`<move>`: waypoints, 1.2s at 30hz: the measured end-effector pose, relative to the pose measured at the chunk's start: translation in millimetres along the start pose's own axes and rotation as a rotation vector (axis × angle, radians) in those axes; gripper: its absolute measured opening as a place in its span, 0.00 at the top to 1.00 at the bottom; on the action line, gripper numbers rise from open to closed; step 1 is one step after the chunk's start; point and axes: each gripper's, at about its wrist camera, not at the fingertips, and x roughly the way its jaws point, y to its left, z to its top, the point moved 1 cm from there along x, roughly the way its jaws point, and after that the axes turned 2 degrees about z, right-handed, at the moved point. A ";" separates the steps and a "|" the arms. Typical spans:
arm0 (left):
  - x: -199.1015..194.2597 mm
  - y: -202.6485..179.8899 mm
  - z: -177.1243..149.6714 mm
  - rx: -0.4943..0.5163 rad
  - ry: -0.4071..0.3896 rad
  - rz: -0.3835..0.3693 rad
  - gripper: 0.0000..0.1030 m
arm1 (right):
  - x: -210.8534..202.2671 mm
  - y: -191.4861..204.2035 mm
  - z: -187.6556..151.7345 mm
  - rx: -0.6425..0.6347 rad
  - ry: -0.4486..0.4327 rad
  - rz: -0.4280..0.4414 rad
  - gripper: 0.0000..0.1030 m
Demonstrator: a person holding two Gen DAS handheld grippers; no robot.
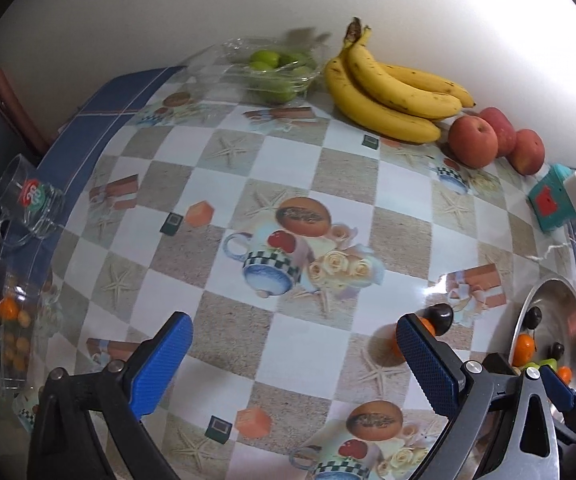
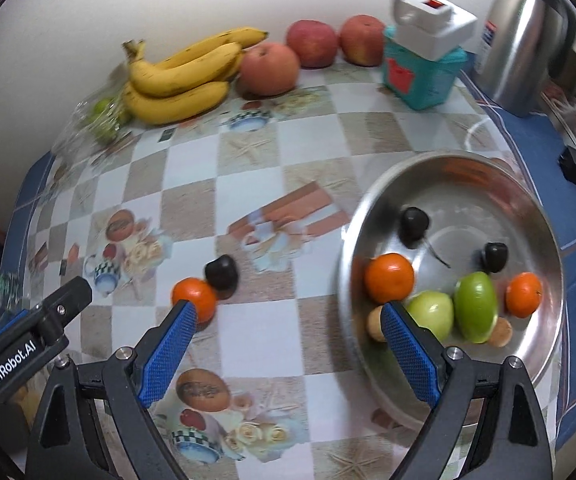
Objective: Organize fruits
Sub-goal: 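Withdraw both open tools back to the last tangerine and dark plum, then close the left tool on the tangerine and lift it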
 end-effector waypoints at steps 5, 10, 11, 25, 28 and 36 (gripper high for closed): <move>5.7 3.6 -2.8 -0.004 0.025 -0.014 0.00 | 7.1 15.2 -4.8 -0.043 0.020 -0.001 0.09; 14.1 1.1 -5.1 0.004 0.050 -0.020 0.00 | 14.1 25.2 -7.9 -0.077 0.032 0.017 0.09; 15.4 1.3 -4.9 0.001 0.052 -0.020 0.00 | 15.4 25.4 -8.3 -0.078 0.034 0.017 0.09; 36.2 1.5 -1.8 -0.046 0.096 -0.023 0.00 | 18.1 -3.0 2.6 0.023 -0.002 -0.014 0.09; 40.0 -6.5 -2.4 -0.029 0.105 -0.029 0.01 | 16.2 -10.5 6.2 0.043 -0.015 -0.032 0.09; 52.5 -33.7 -8.7 0.008 0.153 -0.141 0.07 | 14.4 -32.4 10.2 0.111 -0.016 -0.051 0.09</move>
